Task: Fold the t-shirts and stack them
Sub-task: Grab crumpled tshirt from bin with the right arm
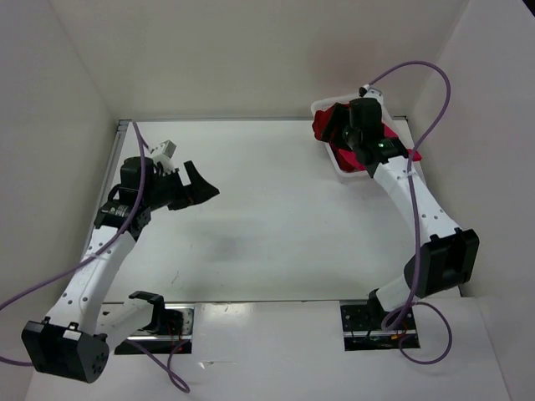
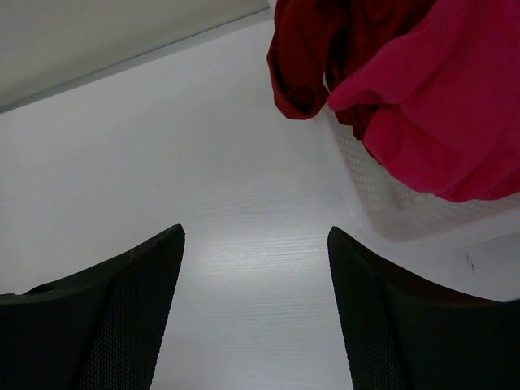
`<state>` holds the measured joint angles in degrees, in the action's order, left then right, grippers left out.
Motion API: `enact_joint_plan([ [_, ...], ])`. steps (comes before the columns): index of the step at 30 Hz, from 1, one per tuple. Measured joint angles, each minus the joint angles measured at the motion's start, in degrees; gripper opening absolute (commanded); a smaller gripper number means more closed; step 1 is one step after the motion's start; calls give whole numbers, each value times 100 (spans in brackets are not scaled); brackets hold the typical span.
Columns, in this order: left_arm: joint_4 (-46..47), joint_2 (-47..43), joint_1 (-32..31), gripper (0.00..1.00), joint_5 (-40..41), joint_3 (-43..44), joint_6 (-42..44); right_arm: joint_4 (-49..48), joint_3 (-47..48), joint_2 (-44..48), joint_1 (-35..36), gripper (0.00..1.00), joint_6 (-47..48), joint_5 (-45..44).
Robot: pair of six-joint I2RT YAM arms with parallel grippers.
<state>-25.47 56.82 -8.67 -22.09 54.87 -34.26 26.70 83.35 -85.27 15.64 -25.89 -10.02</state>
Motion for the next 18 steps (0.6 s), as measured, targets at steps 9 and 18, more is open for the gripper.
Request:
enact_joint_plan([
  [9,155,339,-334,100,-83,138,133,26,216,-380,-879,10,-15,-101],
  [18,785,968,-457,100,-1117,70,-555,127,938,-1213,-1276,46,-24,-177],
])
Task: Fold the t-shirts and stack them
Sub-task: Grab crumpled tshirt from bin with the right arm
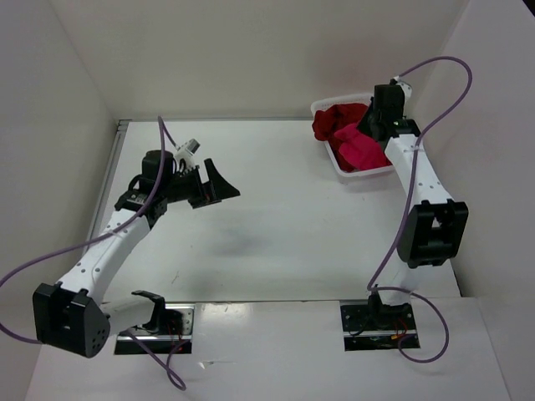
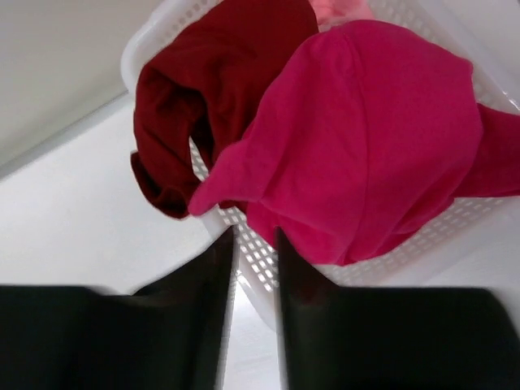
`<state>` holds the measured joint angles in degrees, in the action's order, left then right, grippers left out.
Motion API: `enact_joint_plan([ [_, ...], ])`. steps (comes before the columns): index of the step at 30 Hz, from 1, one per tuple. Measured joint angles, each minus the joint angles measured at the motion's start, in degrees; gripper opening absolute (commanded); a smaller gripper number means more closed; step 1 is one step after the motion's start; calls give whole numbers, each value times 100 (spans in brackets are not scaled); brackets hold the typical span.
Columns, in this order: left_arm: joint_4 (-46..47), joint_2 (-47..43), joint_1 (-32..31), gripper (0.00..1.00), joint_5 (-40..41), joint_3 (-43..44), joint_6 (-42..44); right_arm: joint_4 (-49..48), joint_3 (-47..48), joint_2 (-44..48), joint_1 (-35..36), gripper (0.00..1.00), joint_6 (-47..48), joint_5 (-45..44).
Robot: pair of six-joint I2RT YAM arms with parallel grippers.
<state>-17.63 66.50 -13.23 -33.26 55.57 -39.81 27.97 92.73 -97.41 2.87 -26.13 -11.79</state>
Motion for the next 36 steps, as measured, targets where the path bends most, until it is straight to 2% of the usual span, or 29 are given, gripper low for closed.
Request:
enact_joint_plan([
  [2,317,-205,-116,100,-256,-354,-378,48,251,-245,-31,58,-2,-13],
  [5,640,-579,-291,100,-535,-964,-894,94,693,-640,-52,64,15,-26],
  [11,968,-975,-326,100,-610,-1351,-1421,177,1692,-1515,-31,62,-153,28],
  [15,1211,-988,-326,100,-645,-1353,-1425,289,2258,-2072,85,61,-271,-11],
  [16,1215,-1001,-326,88,-643,-1353,-1414,295,2286,-2138,122,59,-308,-26],
  [18,1158,-1021,-326,53,-603,-1342,-1353,356,2240,-2186,175,58,-367,-83],
  [22,876,-920,-310,36,-437,-1051,-1038,382,1993,-2149,227,58,-391,-286],
  [31,697,-330,-140,38,-240,-376,-540,433,1633,-2127,225,55,-212,-820],
  [33,570,-114,-118,41,-188,-175,-450,435,1596,-2122,225,55,-184,-868],
  [34,522,9,-116,47,-153,-52,-387,435,1585,-2114,225,55,-173,-887],
  [36,487,166,-116,52,-109,105,-328,422,1460,-2024,225,55,-144,-918],
])
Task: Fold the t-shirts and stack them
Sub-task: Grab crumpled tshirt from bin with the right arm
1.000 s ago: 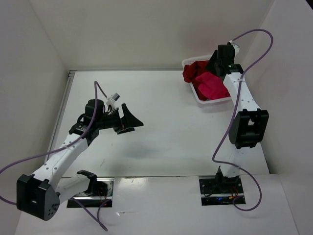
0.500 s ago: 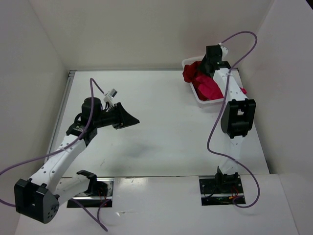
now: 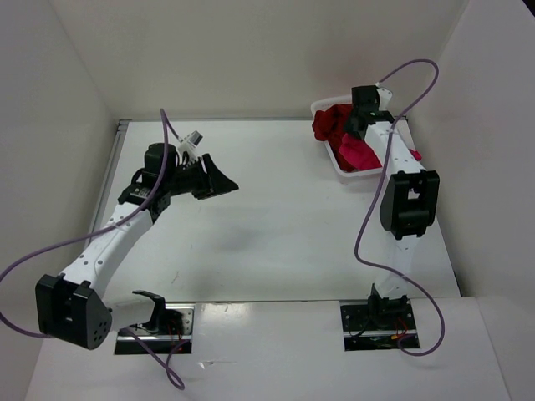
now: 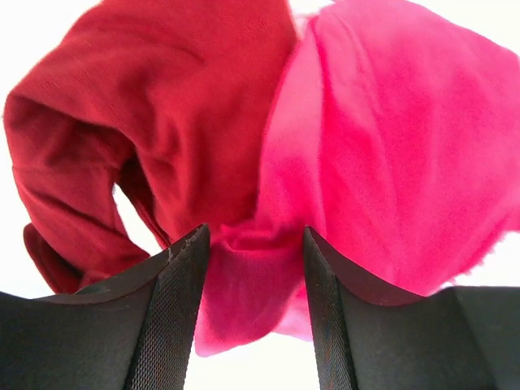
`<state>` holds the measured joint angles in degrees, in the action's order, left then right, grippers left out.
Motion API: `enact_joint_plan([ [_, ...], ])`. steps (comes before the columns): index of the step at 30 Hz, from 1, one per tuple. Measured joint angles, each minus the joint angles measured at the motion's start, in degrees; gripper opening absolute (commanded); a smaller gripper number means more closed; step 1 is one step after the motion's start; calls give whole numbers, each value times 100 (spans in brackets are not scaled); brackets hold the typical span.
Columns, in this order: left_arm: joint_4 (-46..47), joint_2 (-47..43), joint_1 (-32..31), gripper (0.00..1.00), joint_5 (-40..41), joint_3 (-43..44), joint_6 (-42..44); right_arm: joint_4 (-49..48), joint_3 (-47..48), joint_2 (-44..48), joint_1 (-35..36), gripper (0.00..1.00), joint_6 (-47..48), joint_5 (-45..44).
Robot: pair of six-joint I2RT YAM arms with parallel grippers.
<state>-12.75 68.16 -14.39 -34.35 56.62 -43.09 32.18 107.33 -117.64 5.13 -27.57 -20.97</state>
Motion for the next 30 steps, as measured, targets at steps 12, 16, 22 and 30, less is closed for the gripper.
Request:
enact_joint_plan([
  [12,-227,229,2,69,125,256,131,-46,-769,1049,-74,53,11,63],
  [16,-282,229,2,76,149,256,136,-63,-802,1080,-149,63,57,195],
  [22,-435,168,2,76,295,256,136,-66,-802,1036,-179,60,63,483],
  [30,-509,-289,2,73,501,146,76,-81,-752,730,-179,42,39,953],
])
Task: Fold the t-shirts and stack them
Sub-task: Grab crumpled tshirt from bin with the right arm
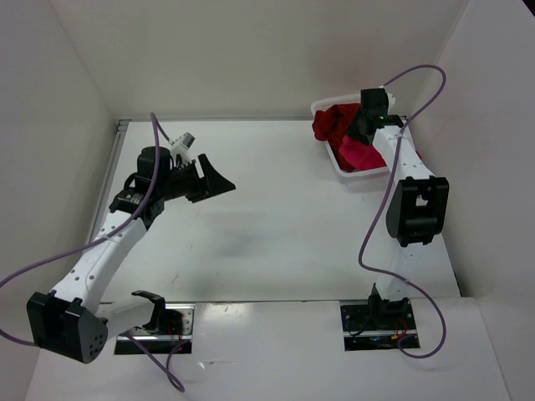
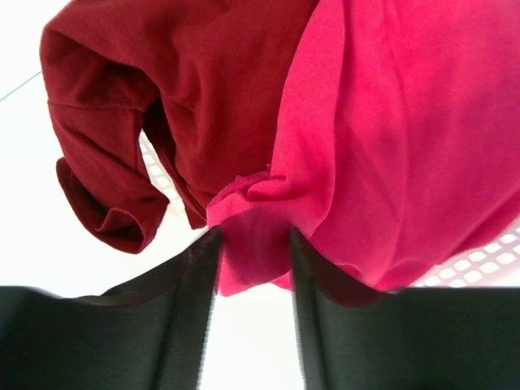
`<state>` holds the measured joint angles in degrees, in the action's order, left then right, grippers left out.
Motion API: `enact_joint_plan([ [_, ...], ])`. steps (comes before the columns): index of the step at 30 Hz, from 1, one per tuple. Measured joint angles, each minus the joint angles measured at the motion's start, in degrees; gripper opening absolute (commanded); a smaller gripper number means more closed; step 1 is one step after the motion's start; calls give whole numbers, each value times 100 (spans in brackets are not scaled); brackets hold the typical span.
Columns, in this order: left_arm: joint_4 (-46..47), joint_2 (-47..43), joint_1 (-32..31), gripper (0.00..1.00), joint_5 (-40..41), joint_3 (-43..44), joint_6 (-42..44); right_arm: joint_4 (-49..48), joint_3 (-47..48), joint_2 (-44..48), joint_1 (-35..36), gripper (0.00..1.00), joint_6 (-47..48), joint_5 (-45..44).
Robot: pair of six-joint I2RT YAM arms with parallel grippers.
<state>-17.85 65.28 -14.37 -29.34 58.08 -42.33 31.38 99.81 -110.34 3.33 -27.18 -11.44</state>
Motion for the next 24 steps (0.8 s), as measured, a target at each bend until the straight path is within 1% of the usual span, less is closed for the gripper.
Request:
enact_joint_plan([
  [3,-81,-201,0,72,96,-70,0,-4,-2,-59,0,29,-22,90],
  [5,-151,-304,0,71,164,-120,-2,-4,13,-59,0,28,-33,122],
  [6,-195,-341,0,71,199,-138,-2,-4,46,-63,0,24,-37,131],
  [7,-234,-376,0,71,229,-160,-2,-7,85,-74,0,9,-42,142],
  [9,-319,-448,0,71,302,-201,-2,-7,138,-81,0,1,-26,164],
  [13,-511,-529,0,69,479,-208,20,-144,85,24,0,0,-42,208],
  [16,-623,-498,0,69,575,-101,33,-175,-118,481,0,0,-44,275],
  [21,-678,-304,0,69,662,282,57,-321,-138,2033,0,0,-90,494],
  [24,-778,-109,0,69,787,695,155,-372,247,2942,20,0,-160,693],
])
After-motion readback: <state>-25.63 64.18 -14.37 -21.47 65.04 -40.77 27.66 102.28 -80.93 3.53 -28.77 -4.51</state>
